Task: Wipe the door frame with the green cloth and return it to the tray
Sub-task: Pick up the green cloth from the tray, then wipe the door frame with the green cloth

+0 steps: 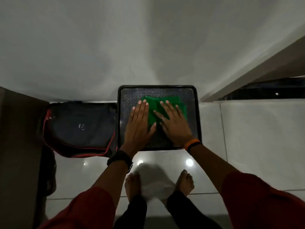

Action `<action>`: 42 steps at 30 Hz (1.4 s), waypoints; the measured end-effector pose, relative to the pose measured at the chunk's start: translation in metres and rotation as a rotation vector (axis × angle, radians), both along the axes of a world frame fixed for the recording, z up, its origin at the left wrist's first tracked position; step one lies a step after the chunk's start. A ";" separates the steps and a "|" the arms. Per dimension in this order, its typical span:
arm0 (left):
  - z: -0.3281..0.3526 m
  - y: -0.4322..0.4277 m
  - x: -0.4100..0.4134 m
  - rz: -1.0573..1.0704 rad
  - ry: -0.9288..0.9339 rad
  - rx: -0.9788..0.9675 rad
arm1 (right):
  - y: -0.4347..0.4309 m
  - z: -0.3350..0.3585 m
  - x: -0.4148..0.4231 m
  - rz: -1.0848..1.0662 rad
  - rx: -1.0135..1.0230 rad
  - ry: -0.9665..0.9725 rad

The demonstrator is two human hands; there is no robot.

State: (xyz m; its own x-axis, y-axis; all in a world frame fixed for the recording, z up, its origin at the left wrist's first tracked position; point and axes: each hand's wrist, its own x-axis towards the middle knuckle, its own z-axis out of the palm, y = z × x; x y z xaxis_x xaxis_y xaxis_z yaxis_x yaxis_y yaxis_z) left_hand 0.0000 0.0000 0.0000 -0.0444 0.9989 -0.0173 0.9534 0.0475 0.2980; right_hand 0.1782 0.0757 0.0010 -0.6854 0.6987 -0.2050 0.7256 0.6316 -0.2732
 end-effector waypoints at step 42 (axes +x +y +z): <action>0.884 0.173 0.130 -0.175 0.103 1.310 | 0.112 0.872 0.122 -0.466 1.413 1.344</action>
State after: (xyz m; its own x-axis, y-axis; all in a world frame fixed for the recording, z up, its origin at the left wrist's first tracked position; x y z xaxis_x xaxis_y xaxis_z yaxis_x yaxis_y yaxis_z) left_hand 0.1303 0.1730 0.8845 0.1426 0.2667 0.9532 0.9382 -0.3432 -0.0443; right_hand 0.3002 0.1874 0.8726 0.3440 0.0135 0.9389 0.6612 0.7065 -0.2523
